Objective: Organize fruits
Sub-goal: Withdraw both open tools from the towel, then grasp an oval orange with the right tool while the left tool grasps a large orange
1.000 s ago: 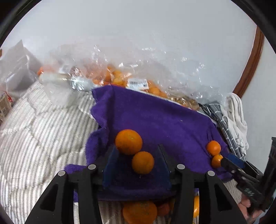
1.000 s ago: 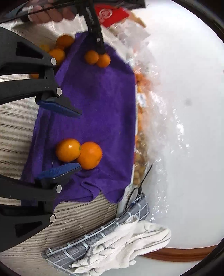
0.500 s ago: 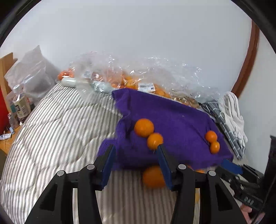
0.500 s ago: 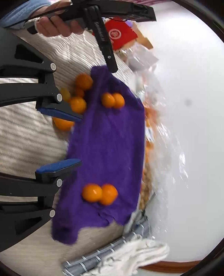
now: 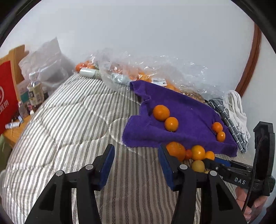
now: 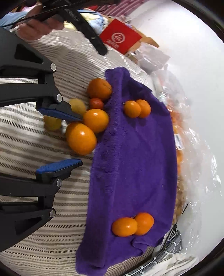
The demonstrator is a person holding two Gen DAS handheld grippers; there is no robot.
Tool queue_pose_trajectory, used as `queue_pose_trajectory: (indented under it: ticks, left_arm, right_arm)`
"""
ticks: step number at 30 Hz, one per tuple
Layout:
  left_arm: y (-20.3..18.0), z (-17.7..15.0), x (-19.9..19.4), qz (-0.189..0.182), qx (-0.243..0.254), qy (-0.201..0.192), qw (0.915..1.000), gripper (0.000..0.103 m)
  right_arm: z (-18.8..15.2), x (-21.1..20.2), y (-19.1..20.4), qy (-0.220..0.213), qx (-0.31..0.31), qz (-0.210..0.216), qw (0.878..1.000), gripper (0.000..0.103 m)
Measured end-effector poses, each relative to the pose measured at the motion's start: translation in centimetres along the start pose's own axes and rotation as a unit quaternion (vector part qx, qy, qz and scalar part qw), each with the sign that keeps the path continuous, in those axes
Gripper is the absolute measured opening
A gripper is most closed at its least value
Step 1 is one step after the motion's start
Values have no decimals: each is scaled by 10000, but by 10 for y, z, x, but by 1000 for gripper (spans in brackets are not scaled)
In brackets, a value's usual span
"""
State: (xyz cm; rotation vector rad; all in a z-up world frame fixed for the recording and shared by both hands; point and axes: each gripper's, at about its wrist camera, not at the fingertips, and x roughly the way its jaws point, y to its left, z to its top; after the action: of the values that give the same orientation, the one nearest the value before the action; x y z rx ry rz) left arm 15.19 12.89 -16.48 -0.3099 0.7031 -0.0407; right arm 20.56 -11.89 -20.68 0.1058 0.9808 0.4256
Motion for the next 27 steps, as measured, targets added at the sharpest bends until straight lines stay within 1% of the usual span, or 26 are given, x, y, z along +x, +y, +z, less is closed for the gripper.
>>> queue_pose_trajectory:
  ticks: [3, 5, 7, 8, 13, 15, 17, 20, 22, 24, 26, 27]
  left_arm:
    - [6, -1, 5, -96, -168, 140, 9997, 50]
    - [5, -2, 7, -113, -186, 213, 9995, 50]
    - [3, -3, 9, -8, -98, 246, 9996, 50]
    - [2, -5, 10, 66, -29, 261, 9996, 50]
    - [0, -8, 20, 146, 49, 519, 9985, 50]
    - [-1, -10, 26, 172, 76, 659, 9977, 50]
    - [-4, -10, 26, 214, 153, 645, 9976, 50]
    - [-11, -13, 27, 236, 331, 659, 9970, 50]
    - [-18, -15, 28, 340, 497, 659, 9960, 50]
    - [-22, -15, 30, 293, 594, 702, 9953, 50]
    - [-21, -15, 29, 241, 582, 709, 9955, 50]
    - [-20, -15, 29, 198, 557, 709, 9957, 50]
  right_arm:
    - [0, 2, 5, -61, -24, 26, 10000, 41]
    - [-5, 1, 11, -223, -229, -172, 9993, 41]
    - [-7, -3, 14, -277, -386, -377, 9982, 41]
    - [-8, -7, 13, -303, -410, -411, 9979, 41]
    - [-10, -35, 0, -450, -526, -658, 9954, 41]
    - [-15, -48, -10, -476, -618, -872, 9931, 41]
    - [-21, -55, -22, -469, -638, -963, 9922, 41]
    - [-30, -59, -43, -500, -517, -1018, 9922, 41]
    - [-34, -57, -53, -518, -337, -979, 9933, 41]
    - [-40, -57, -63, -546, -171, -903, 9943, 41]
    - [-41, -56, -66, -507, -149, -876, 9948, 41]
    - [-41, -57, -67, -558, -138, -834, 9949, 41]
